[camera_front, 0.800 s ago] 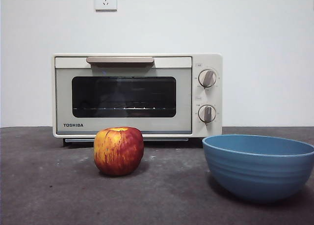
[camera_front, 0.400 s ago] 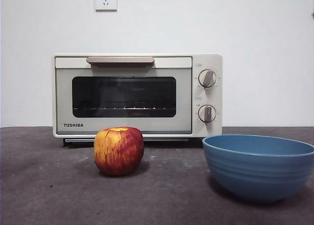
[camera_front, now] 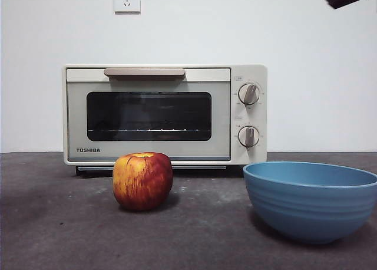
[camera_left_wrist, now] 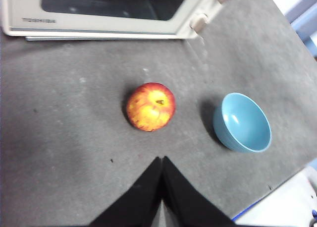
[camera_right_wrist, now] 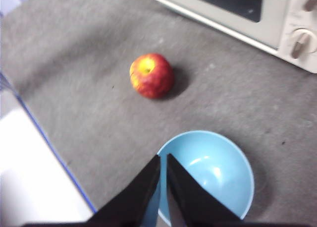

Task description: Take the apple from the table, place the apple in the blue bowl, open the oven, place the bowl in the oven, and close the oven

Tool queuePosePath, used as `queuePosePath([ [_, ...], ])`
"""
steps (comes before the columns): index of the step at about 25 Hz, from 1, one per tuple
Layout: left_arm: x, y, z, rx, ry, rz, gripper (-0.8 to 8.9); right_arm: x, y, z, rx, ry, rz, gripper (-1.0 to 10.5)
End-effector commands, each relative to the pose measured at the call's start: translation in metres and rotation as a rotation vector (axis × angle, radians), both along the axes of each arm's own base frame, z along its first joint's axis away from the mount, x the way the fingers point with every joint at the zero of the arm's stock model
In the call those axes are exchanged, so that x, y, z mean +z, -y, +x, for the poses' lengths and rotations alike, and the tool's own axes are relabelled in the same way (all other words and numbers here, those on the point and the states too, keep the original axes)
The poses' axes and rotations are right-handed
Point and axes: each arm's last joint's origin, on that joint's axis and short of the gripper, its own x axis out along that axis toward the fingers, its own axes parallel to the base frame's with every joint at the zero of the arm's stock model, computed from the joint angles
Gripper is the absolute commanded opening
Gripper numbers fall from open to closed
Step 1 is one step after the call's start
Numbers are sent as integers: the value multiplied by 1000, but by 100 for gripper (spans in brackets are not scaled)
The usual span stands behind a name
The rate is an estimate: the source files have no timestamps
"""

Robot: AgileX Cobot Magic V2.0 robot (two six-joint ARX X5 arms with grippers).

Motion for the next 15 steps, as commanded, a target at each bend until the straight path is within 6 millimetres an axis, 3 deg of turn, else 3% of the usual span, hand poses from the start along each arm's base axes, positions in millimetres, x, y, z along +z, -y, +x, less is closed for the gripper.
queuePosePath([
  [1, 8, 1, 0, -32, 48, 12, 7, 1, -7, 0, 43, 21, -30, 4],
  [5, 8, 1, 0, -32, 48, 12, 7, 2, -12, 0, 67, 31, -24, 17],
  [6, 8, 1, 0, -32, 48, 12, 7, 2, -12, 0, 66, 33, -21, 90],
  [8, 8, 1, 0, -32, 48, 12, 7, 3, -12, 1, 47, 19, -7, 378],
  [9, 8, 1, 0, -32, 48, 12, 7, 3, -13, 3, 23, -4, 12, 445],
  [12, 8, 1, 0, -32, 49, 12, 7, 1, -19, 10, 17, -13, 19, 451],
  [15, 8, 1, 0, -30, 47, 10, 7, -3, -38, 20, 51, -21, 44, 451],
])
